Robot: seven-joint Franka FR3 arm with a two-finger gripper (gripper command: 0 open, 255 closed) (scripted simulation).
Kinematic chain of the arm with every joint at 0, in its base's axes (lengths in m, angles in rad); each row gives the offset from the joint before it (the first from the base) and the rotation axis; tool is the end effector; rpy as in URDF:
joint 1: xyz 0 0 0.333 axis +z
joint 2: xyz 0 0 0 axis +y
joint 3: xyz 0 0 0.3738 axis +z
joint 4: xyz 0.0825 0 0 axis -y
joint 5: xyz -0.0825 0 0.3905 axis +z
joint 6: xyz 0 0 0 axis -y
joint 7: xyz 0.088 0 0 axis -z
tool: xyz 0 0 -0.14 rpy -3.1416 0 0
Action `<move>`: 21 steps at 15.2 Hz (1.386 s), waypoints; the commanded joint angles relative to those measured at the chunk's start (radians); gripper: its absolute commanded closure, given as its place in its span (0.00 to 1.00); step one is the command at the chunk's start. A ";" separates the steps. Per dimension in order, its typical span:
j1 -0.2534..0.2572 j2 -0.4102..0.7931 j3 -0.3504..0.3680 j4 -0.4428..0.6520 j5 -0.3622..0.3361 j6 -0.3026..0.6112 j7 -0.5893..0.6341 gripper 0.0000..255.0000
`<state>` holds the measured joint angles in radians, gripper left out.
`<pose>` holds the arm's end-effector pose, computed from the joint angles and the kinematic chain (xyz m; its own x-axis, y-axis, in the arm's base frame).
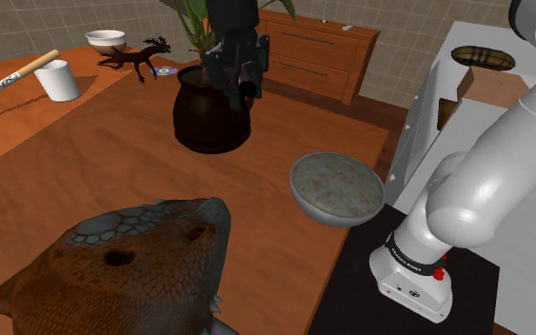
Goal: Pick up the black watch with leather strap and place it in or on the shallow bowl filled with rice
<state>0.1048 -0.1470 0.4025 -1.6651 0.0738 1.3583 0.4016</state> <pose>0.4066 0.2585 0.6593 0.9814 0.1004 -0.1634 0.1101 -0.9926 0.0517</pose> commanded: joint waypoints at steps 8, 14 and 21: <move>0.033 -0.370 -0.055 -0.327 0.104 -0.027 -0.052 1.00; 0.082 -0.620 -0.093 -0.495 0.148 -0.109 -0.060 1.00; 0.090 -0.655 -0.081 -0.612 0.161 -0.027 -0.068 1.00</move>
<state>0.1946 -0.7974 0.3214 -2.2604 0.2341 1.3193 0.3363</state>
